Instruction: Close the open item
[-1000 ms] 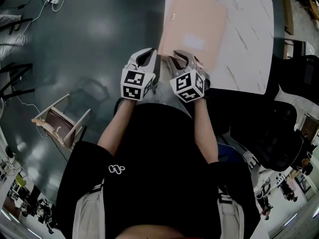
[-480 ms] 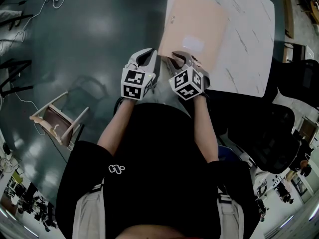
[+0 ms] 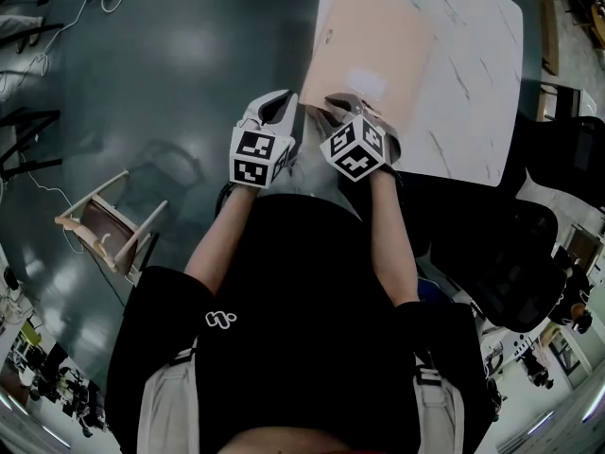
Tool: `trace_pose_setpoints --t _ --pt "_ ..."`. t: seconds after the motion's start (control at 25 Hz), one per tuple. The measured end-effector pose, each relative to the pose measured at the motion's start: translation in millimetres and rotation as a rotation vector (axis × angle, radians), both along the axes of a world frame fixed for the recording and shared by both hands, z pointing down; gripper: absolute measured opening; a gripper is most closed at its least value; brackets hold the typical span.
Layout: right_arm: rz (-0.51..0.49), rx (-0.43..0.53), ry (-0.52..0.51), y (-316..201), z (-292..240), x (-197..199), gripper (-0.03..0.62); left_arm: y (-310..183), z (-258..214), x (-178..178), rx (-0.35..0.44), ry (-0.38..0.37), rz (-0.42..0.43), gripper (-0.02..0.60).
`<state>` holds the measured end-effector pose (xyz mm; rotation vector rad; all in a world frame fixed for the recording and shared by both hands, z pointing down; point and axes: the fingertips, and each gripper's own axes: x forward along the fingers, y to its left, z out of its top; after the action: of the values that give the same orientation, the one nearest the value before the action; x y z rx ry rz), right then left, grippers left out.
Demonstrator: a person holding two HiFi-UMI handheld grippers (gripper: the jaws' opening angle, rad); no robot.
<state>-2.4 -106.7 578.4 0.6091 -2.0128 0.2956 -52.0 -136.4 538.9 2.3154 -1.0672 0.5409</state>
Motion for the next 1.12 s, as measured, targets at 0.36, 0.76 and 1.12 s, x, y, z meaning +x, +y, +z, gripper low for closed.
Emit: trace_pose_setpoints --t 0.36,0.76,1.12 --pt "-0.019 -0.104 -0.09 -1.6 1.1 1.6 0.089 -1.1 0.7 -0.1 -0.001 0.0 -0.011 -0.011" --pt "0.29 -0.231 -0.4 -41.6 -15.5 16.9 0.031 -1.2 1.0 0.7 -0.003 -0.001 -0.015 -0.011" --pt "0.48 -0.16 -0.465 -100.2 -19.7 37.0 0.002 -1.9 -0.4 -3.7 -0.008 -0.001 -0.03 -0.011"
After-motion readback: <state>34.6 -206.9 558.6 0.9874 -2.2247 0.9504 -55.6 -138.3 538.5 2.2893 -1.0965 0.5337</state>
